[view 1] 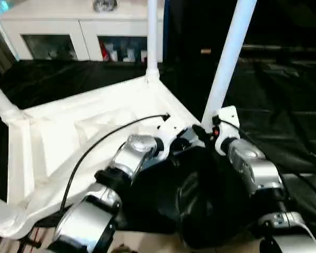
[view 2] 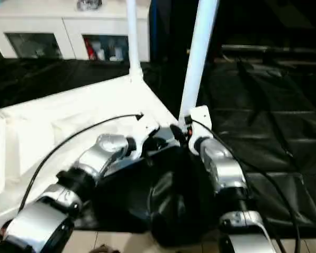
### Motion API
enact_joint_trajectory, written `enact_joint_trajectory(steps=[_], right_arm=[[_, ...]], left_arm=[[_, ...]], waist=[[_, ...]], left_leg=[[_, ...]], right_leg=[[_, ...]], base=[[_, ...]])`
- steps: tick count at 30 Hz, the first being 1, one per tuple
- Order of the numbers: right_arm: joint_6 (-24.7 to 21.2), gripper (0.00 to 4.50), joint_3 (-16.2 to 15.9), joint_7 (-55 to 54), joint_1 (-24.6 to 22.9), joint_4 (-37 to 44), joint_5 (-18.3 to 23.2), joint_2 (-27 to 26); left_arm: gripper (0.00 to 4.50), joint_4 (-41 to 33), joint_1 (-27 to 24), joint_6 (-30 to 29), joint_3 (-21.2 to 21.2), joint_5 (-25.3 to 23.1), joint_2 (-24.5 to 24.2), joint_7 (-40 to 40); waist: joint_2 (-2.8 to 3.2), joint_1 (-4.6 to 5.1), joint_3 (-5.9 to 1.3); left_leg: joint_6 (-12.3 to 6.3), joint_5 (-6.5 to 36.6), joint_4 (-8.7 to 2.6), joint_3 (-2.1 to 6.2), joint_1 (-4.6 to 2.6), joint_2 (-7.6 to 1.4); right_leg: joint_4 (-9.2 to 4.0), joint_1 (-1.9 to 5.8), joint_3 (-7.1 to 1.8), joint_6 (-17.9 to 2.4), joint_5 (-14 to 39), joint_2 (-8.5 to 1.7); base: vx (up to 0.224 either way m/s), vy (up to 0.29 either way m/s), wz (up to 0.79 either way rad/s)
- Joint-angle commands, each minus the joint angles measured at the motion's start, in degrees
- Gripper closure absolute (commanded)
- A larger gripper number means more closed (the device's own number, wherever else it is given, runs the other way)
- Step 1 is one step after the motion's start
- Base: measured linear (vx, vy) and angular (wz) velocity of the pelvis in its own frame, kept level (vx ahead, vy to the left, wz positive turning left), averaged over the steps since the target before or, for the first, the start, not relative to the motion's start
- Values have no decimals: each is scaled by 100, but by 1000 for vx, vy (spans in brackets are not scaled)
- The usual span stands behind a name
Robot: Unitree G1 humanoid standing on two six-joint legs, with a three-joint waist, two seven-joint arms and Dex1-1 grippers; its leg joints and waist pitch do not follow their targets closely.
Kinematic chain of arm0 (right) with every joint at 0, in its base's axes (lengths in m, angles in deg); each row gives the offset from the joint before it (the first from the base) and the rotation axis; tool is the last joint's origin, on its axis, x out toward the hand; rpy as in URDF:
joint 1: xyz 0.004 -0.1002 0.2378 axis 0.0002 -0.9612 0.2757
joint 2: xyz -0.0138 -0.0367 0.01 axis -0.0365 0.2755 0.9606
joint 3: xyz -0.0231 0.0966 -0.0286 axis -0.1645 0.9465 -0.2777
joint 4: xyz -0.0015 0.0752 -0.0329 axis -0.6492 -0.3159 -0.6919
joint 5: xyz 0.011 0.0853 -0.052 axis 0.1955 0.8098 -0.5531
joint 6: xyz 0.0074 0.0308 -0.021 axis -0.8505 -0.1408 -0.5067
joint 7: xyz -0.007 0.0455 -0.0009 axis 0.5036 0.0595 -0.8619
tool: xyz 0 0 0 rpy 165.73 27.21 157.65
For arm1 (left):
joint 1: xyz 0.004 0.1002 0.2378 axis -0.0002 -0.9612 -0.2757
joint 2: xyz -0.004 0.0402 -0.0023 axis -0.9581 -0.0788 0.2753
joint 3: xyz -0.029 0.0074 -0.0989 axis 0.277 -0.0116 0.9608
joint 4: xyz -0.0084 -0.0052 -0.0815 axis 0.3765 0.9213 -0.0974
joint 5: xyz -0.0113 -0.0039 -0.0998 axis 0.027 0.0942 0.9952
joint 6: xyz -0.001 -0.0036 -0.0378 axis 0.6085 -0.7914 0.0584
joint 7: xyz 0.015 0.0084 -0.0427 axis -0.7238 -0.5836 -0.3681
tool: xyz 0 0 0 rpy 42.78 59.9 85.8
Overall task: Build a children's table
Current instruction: Rotate leg to tighten
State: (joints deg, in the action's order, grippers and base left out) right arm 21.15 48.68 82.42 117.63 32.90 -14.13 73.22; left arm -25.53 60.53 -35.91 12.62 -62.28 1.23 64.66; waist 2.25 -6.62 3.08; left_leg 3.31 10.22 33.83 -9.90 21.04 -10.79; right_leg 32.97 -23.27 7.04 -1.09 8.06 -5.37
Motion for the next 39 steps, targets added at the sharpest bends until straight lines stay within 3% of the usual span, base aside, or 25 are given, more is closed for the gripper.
enact_joint_trajectory(steps=[1,2,3,5,8,10,14,19,28,29,33,39], right_arm=[[-182,104,-461,396,-47,-135,121,-427],[-180,104,-483,423,-47,-127,118,-410],[-138,81,-548,525,-75,-69,89,-338],[-47,72,-657,818,-149,96,78,-159],[98,72,-789,1334,-265,346,116,158],[240,72,-863,1679,-349,465,62,375],[337,72,-1031,2587,-597,871,144,928],[405,72,-1100,3360,-762,1242,283,1428],[360,72,-1142,3927,-760,1341,433,1647],[330,98,-1161,3972,-776,1376,469,1660],[291,111,-1186,4047,-819,1420,513,1646],[183,167,-1124,3915,-860,1418,604,1520]], left_arm=[[450,-155,286,364,36,79,264,0],[450,-149,283,376,35,80,254,7],[450,-203,231,432,9,89,193,129],[450,-311,116,549,-40,148,51,430],[450,-583,-90,643,-107,288,-161,931],[450,-785,-240,668,-119,353,-292,1262],[450,-1314,-583,636,-216,461,-672,1923],[450,-1951,-908,394,-344,633,-1114,2672],[450,-2452,-1168,136,-363,721,-1455,3081],[450,-2505,-1186,97,-366,740,-1480,3094],[450,-2625,-1225,1,-385,778,-1525,3092],[450,-2632,-1227,-61,-350,768,-1451,2983]], waist=[[-93,-27,-444],[-90,-24,-441],[-145,-10,-435],[-119,-19,-427],[-125,-12,-419],[-150,-30,-420],[-128,-44,-425],[-125,-83,-406],[-123,-145,-407],[-127,-148,-408],[-131,-149,-401],[-130,-146,-405]], left_leg=[[-370,1021,-365,68,-18,-187],[-364,1043,-370,71,-21,-193],[-366,1101,-377,66,-25,-200],[-356,1167,-381,73,-33,-202],[-387,1213,-385,67,-28,-201],[-426,1141,-382,69,-7,-223],[-506,1055,-368,52,-12,-247],[-405,1320,-394,67,-42,-277],[-363,1271,-388,59,-54,-276],[-364,1255,-386,58,-46,-271],[-362,1247,-389,60,-41,-266],[-329,1261,-388,63,-43,-253]], right_leg=[[-433,350,-285,-767,1949,-402],[-431,351,-284,-779,1954,-400],[-441,349,-283,-783,1990,-394],[-447,347,-283,-776,2102,-411],[-455,350,-293,-702,2197,-411],[-419,366,-304,-762,2082,-425],[-383,341,-320,-894,1836,-408],[-422,333,-320,-789,2319,-432],[-401,298,-329,-808,2258,-411],[-395,305,-328,-819,2224,-411],[-406,305,-324,-784,2296,-411],[-429,302,-317,-700,2434,-410]], base=[[0,0,0],[0,0,0],[0,0,0],[0,0,0],[0,0,0],[0,0,0],[0,0,0],[0,0,0],[0,0,0],[0,0,0],[0,0,0],[0,0,0]])
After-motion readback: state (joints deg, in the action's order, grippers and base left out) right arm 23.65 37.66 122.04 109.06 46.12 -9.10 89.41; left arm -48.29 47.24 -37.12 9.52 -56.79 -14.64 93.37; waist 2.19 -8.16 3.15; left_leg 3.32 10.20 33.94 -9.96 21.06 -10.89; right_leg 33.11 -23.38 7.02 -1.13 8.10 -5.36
